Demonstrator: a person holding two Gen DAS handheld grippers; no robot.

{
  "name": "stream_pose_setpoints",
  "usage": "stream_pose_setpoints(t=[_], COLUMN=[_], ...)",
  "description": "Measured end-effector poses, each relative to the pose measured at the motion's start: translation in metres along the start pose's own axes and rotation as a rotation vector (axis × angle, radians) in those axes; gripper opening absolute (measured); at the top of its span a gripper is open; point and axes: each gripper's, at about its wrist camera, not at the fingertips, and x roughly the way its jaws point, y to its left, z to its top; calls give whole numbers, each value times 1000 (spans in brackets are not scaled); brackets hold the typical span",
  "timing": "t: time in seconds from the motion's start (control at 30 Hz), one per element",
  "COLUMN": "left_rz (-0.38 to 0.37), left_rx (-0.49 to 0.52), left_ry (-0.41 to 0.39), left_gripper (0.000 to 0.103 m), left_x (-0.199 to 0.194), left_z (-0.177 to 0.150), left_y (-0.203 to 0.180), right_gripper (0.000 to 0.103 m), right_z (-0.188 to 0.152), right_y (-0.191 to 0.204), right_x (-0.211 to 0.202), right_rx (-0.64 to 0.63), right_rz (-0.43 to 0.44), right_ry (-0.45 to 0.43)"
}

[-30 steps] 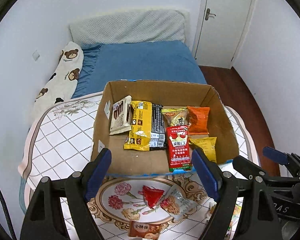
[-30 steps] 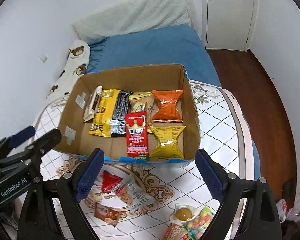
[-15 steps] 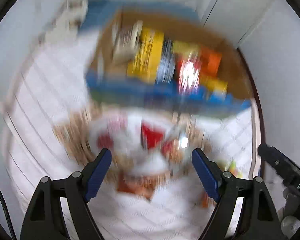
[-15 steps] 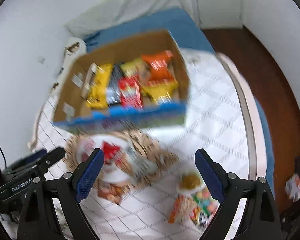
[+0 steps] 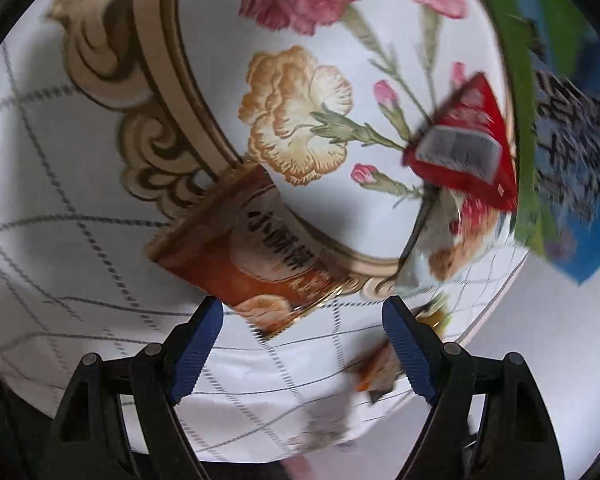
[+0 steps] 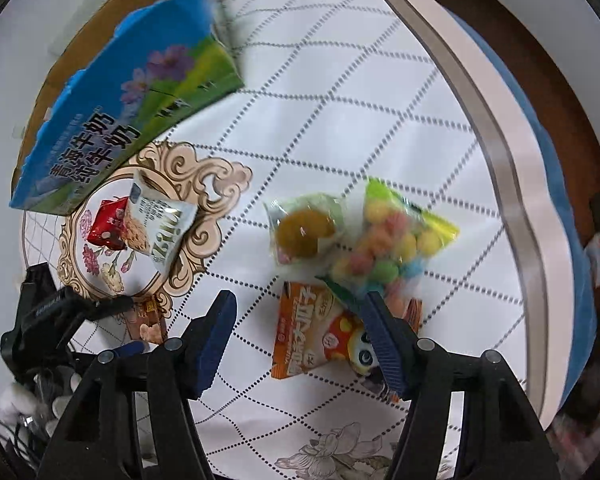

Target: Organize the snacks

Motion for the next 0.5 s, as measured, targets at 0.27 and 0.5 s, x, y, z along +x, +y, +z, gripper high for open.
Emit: stream_pose_setpoints(t=[0.27, 0.5], left_rz=[43, 467], left_rx=[5, 487], left_ry=[-51, -221], left_gripper=[66, 65], left_x=[12, 3], left_z=[2, -26], left_y=[0, -41], right_gripper=[69, 69], right_z=[3, 22], right_y=[48, 114], right_x=[7, 19], right_rx=[-152, -359], right_rz=[-21, -25], right_ry=[2, -38])
